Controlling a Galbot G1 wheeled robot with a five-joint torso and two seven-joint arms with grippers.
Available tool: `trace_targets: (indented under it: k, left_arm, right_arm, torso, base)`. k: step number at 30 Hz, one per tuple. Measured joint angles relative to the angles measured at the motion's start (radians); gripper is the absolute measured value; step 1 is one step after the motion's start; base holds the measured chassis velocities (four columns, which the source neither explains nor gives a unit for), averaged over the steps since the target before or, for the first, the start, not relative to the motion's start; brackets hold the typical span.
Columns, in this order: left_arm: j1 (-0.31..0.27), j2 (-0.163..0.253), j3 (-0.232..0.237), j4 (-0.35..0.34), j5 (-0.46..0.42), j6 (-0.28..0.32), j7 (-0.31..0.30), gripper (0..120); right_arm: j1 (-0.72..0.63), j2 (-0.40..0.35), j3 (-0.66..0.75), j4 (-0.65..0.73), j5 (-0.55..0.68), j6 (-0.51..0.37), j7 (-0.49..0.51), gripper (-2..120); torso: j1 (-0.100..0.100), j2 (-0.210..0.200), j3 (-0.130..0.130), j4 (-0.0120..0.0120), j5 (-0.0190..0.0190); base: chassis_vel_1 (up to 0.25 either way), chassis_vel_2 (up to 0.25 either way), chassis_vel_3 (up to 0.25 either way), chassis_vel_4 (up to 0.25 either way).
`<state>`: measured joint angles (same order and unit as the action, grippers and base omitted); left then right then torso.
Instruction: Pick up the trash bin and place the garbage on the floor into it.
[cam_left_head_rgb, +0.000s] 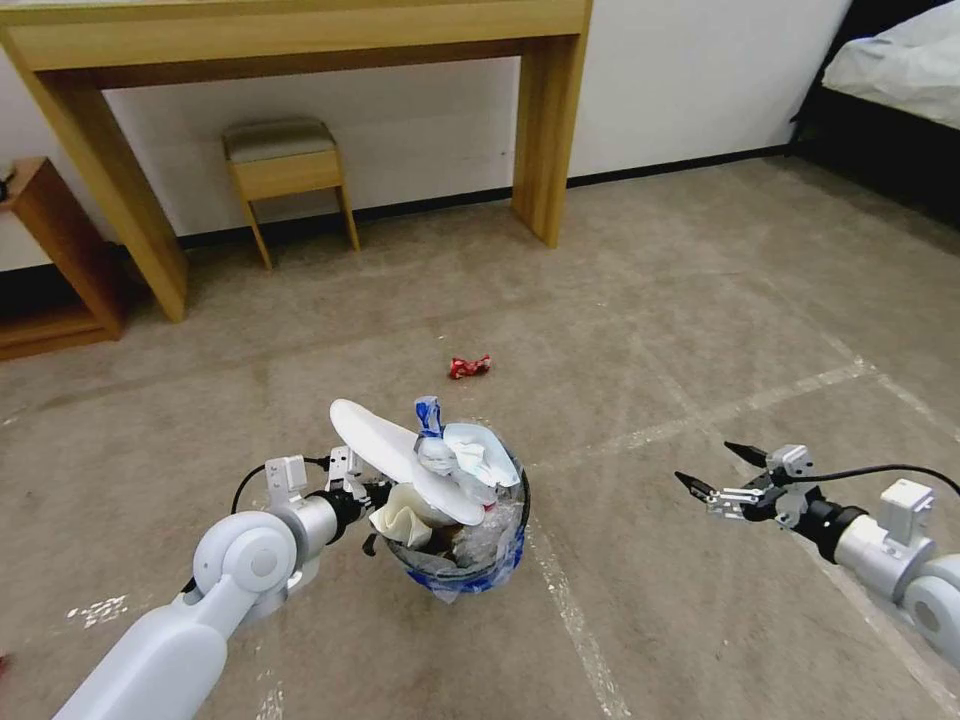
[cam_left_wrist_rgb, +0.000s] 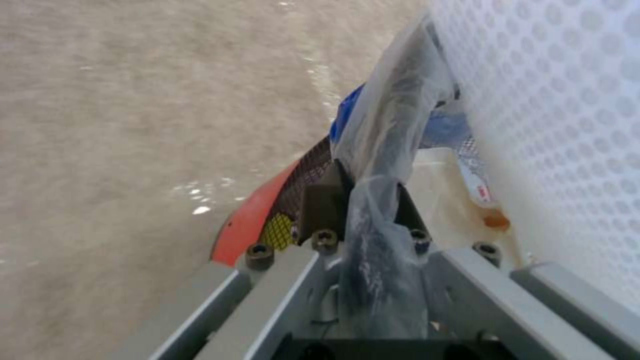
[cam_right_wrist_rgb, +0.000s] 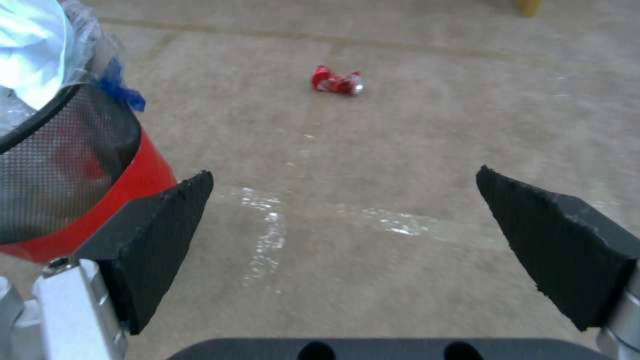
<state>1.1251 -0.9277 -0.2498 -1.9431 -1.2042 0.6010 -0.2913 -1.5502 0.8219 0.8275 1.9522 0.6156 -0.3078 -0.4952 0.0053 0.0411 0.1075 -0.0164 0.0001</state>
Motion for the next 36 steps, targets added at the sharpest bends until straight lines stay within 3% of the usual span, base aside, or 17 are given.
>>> trace_targets:
  k: [11,14,17,24,36]
  left_arm:
    - [-0.016,0.002,-0.01,0.017,0.025,-0.011,0.011,1]
    - [-0.016,-0.004,-0.013,0.019,0.033,-0.014,0.021,1]
    - [-0.015,-0.008,-0.013,0.024,0.04,-0.015,0.027,1]
    - [-0.025,-0.023,0.012,0.049,0.065,-0.019,0.043,1]
    - [-0.065,-0.009,0.036,0.068,0.077,-0.006,0.072,1]
  right_arm:
    - [0.022,-0.012,-0.036,-0.015,0.028,0.014,0.044,100]
    - [0.02,-0.013,-0.039,-0.011,0.03,0.016,0.077,100]
    - [0.015,-0.013,-0.037,-0.01,0.029,0.018,0.081,100]
    - [0.002,-0.001,-0.007,-0.009,0.026,0.024,0.082,100]
    - [0.002,0.02,-0.011,-0.009,0.005,0.024,0.064,100]
  torso:
    - [0.0,0.0,0.0,0.0009,-0.0001]
    - [0.0,0.0,0.0,-0.0006,-0.0002]
    - [0.0,0.0,0.0,-0.0006,-0.0001]
    - [0.0,0.0,0.0,0.0001,-0.0002]
    - [0.0,0.0,0.0,0.0001,-0.0001]
  base:
    - [0.058,0.076,0.069,0.069]
    - [0.0,0.0,0.0,0.0]
    - [0.0,0.0,0.0,0.0]
    - [0.0,0.0,0.0,0.0]
    - [0.0,0.0,0.0,0.0]
